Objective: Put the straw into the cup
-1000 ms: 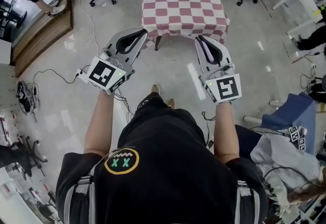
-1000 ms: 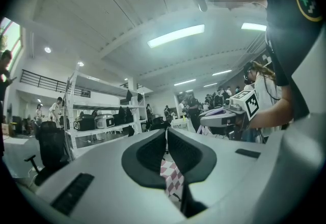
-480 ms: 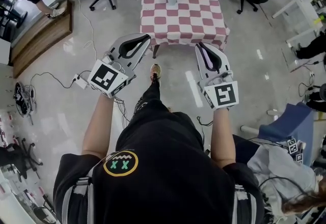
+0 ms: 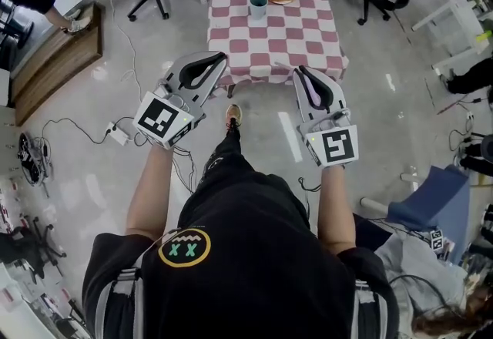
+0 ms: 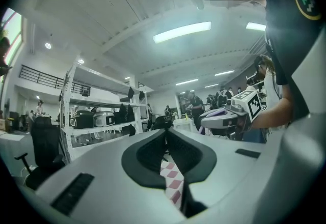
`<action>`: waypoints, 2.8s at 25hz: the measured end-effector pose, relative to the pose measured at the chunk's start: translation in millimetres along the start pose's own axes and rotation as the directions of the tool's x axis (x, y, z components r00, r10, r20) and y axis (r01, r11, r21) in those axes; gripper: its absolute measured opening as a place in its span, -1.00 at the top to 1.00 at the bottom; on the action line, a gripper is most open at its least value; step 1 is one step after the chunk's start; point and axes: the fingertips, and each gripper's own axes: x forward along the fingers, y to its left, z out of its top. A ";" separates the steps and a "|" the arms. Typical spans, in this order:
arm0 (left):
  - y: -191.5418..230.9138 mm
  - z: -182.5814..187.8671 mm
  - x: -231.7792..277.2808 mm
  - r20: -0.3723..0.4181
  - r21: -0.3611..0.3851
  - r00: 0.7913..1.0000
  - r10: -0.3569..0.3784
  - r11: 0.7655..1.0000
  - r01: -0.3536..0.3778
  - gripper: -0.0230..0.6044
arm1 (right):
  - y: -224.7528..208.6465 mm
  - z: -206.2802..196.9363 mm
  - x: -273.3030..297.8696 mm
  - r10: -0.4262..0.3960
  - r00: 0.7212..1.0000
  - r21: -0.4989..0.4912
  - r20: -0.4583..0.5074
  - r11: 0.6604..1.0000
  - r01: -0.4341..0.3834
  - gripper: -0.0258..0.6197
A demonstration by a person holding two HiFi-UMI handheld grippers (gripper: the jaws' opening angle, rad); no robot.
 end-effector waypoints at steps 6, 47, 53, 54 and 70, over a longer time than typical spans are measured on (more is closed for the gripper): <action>42.6 -21.0 36.5 -0.012 -0.018 1.000 -0.020 1.000 0.020 0.83 | -32.1 -17.2 49.7 -0.010 1.000 0.006 -0.029 1.000 0.010 0.76; 279.7 -127.1 209.3 -0.049 -0.081 0.988 -0.144 0.987 0.140 0.83 | -154.6 -97.8 328.1 -0.056 0.990 0.054 -0.128 0.997 0.064 0.76; 278.5 -121.8 242.7 -0.005 -0.106 0.993 -0.120 0.987 0.118 0.83 | -170.0 -120.4 347.0 -0.024 0.992 0.052 -0.120 0.998 0.031 0.75; 277.8 -124.7 247.7 -0.004 -0.101 0.993 -0.120 0.988 0.119 0.83 | -172.7 -125.3 350.3 -0.019 0.993 0.052 -0.119 0.998 0.026 0.75; 274.0 -212.4 313.3 -0.047 -0.114 0.995 -0.090 0.990 0.084 0.83 | -196.4 -248.8 385.5 0.043 0.971 0.102 -0.236 0.995 -0.019 0.75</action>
